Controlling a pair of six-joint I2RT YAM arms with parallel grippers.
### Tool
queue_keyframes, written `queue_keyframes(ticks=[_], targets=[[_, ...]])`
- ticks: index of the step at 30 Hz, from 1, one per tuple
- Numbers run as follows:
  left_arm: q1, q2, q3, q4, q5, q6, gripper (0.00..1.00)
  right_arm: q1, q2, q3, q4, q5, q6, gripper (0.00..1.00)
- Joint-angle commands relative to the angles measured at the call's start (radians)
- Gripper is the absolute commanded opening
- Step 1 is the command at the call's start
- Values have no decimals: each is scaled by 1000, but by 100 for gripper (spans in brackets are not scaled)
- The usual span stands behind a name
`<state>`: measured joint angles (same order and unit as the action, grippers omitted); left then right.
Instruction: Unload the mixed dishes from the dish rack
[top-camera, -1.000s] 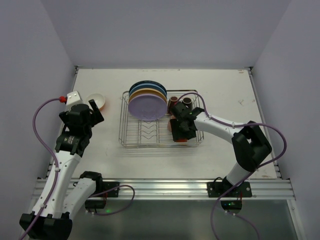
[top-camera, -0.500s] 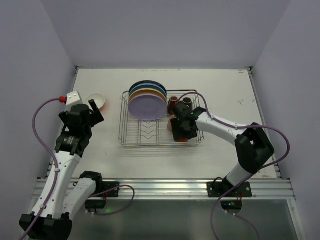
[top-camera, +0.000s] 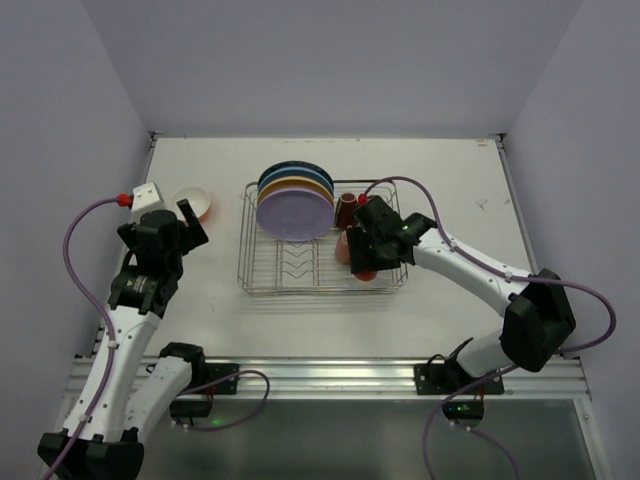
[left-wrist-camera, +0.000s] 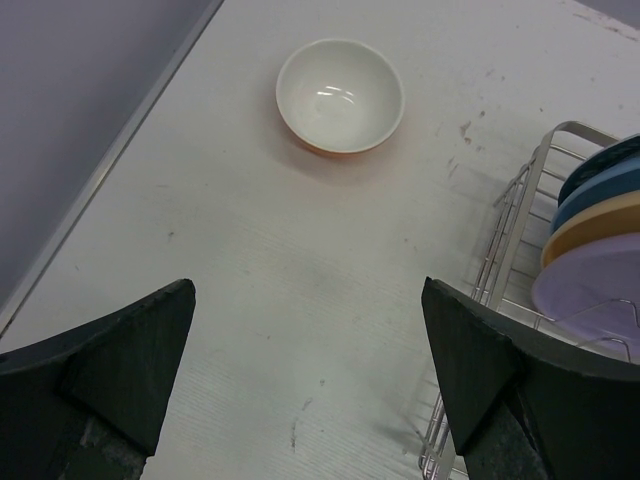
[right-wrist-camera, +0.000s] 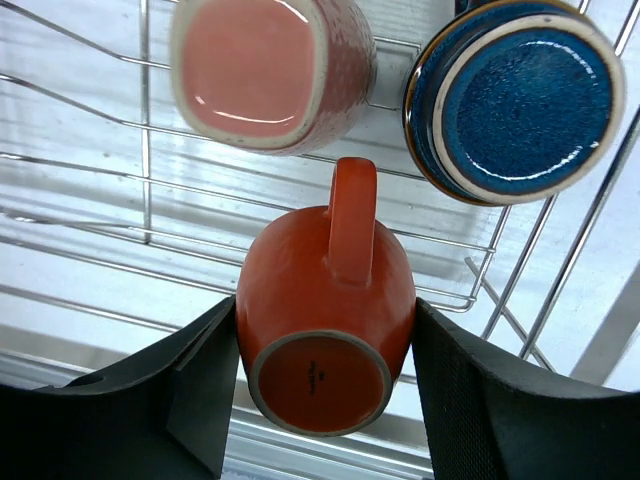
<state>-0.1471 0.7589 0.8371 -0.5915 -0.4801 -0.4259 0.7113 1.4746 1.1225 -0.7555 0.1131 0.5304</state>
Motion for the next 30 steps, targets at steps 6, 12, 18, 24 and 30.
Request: queue_keyframes(ticks=[6,12,18,24,30], targets=[[-9,-13,17,85,207,41,100,2,-189,33,76,-58,-53,34],[-9,-1,28,211,611,-39,100,1,-307,-49,252,-176,-154,34],[-92,97,-61,594,1054,-361,100,1,-387,-118,416,-260,-213,33],[-233,177,-64,847,1103,-550,100,-1,-500,-217,599,-371,-247,33],[-287,175,-176,1105,1135,-757,100,-4,-592,-299,726,-470,-253,34]])
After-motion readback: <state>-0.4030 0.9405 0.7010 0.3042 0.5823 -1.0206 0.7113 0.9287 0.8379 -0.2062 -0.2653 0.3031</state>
